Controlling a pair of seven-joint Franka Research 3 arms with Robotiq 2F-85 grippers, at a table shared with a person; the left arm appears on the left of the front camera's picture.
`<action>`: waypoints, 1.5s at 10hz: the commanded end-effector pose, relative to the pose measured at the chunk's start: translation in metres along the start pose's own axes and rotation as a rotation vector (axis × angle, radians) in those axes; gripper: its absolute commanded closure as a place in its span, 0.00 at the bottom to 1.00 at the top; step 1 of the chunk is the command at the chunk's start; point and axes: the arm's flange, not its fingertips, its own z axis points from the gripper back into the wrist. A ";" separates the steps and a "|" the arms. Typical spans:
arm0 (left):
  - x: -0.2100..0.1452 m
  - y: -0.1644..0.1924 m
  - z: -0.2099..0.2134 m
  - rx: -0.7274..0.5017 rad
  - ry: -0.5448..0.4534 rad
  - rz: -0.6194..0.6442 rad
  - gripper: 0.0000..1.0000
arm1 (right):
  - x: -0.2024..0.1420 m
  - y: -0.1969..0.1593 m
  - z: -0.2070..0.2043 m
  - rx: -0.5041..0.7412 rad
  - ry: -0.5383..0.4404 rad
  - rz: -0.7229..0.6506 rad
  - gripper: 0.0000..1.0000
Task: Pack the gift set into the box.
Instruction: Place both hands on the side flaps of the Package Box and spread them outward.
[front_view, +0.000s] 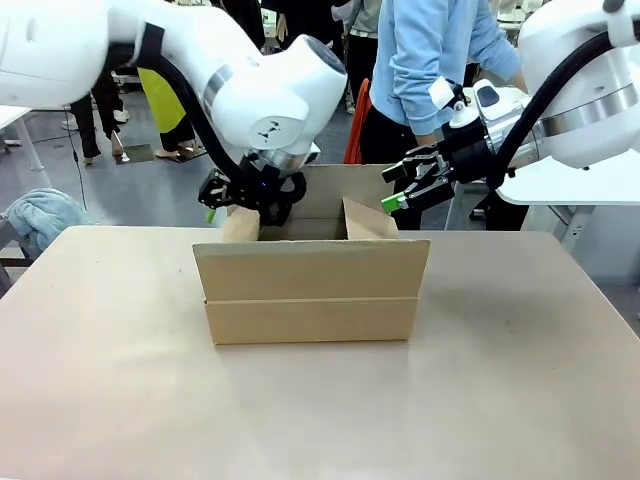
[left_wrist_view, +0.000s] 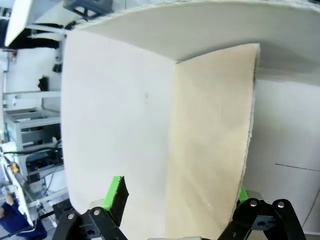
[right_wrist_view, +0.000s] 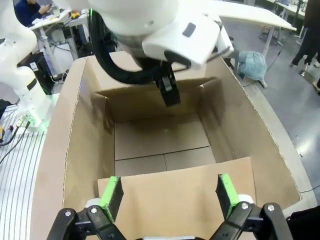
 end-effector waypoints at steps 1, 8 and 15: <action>-0.007 0.035 -0.003 0.004 -0.029 0.045 0.00 | 0.001 0.002 0.002 -0.002 0.005 0.005 0.00; 0.008 0.157 -0.048 -0.286 0.129 0.227 0.00 | 0.001 0.002 0.002 -0.002 0.005 0.005 0.00; -0.006 0.260 -0.179 -1.085 0.354 0.005 0.00 | 0.001 0.002 0.002 -0.002 0.005 0.005 0.00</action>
